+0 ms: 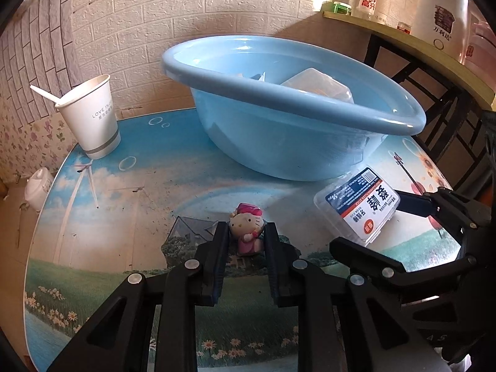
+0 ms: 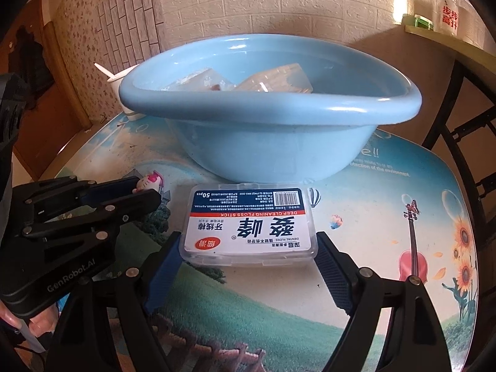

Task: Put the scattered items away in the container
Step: 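Close the left gripper on the figurine while the right gripper closes on the floss box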

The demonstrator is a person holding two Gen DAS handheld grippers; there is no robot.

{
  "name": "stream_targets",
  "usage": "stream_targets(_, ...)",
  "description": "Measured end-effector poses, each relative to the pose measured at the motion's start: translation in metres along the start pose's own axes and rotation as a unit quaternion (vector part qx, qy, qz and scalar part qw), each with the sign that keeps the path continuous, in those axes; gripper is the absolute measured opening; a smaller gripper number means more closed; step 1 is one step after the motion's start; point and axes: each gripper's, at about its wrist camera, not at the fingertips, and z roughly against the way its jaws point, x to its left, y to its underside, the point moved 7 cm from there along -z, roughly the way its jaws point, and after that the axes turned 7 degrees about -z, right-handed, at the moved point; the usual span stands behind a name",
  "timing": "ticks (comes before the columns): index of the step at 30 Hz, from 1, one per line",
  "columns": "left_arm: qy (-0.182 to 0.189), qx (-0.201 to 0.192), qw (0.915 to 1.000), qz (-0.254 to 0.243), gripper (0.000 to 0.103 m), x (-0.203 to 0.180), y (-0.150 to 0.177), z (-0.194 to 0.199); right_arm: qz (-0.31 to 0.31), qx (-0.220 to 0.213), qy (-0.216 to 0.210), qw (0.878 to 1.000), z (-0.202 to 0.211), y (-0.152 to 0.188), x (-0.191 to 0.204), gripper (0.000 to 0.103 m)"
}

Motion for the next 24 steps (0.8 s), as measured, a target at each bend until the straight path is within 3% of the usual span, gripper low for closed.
stream_targets(7, -0.001, 0.001, 1.0, 0.006, 0.021, 0.003, 0.004, 0.003, 0.0, -0.009, 0.004, 1.0, 0.01, 0.007, 0.001, 0.082)
stream_targets(24, -0.012, -0.008, 0.9999, -0.004, 0.021, -0.011, 0.023, 0.03, -0.066, -0.022, 0.047, 0.996, 0.055, 0.025, -0.04, 0.082)
